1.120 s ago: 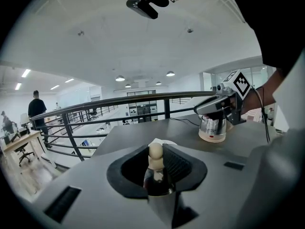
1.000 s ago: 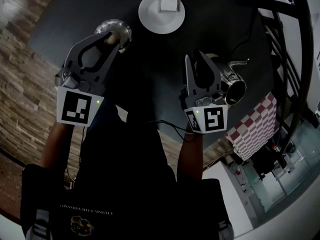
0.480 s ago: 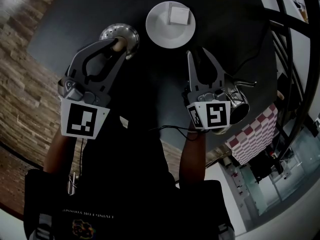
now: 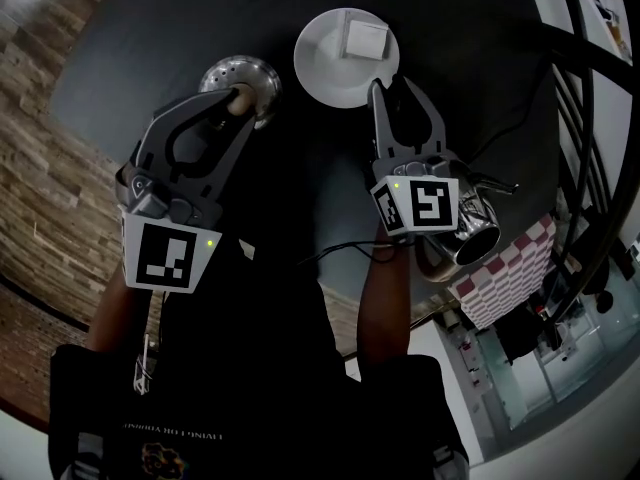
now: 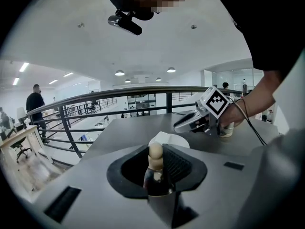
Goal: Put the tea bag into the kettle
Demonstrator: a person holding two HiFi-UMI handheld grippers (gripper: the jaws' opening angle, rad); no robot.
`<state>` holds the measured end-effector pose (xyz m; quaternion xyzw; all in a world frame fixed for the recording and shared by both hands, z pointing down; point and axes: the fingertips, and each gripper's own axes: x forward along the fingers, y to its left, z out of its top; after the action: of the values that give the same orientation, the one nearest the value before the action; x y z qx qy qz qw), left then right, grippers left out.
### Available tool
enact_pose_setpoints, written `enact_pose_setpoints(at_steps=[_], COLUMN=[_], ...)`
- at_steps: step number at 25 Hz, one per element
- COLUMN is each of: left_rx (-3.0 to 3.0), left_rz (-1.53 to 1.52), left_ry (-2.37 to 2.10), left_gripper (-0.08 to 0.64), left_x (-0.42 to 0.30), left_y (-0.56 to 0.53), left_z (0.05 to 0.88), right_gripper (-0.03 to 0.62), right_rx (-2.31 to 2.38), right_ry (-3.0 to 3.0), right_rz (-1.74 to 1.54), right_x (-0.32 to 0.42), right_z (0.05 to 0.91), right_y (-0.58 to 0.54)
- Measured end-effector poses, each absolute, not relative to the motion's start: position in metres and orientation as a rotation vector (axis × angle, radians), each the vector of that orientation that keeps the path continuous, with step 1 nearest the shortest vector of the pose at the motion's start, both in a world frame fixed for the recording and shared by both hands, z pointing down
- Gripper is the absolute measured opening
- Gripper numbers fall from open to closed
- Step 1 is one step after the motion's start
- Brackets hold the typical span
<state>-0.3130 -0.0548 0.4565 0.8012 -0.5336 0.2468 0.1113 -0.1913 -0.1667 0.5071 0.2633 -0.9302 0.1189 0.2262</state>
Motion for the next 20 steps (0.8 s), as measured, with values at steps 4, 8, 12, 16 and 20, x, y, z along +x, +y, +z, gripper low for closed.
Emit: enact_pose_setpoints(at_steps=[4,8,12,16,20], left_rx=[2.350,2.344,2.343,2.339,2.335], left_rz=[0.726,0.728,0.722,0.712,0.709], left_ry=[-1.566,-1.575,-1.574,-1.571,-1.568], left_gripper=[0.097,0.097,0.097,0.097,0.097], left_x=[-0.318,-0.324,-0.330,-0.330,-0.328], left_y=[-0.054,-0.054,-0.054,-0.055,-0.054], left_z=[0.461,0.463,0.466,0.469,0.470], right_gripper=[0.108,0.109,0.110,0.110,0.110], right_rx=[0.719,0.719,0.721,0.720,0.727], right_ry=[-2.532,-2.513,-2.500,-2.490,-2.474], right_rz=[0.359,0.357,0.353,0.355,0.355], right_x=[-0.197,-0.204,-0.209,-0.211,-0.207], right_z=[0.529,0.536,0.542,0.545,0.549], right_y=[-0.174,-0.179,-0.181,-0.183,-0.184])
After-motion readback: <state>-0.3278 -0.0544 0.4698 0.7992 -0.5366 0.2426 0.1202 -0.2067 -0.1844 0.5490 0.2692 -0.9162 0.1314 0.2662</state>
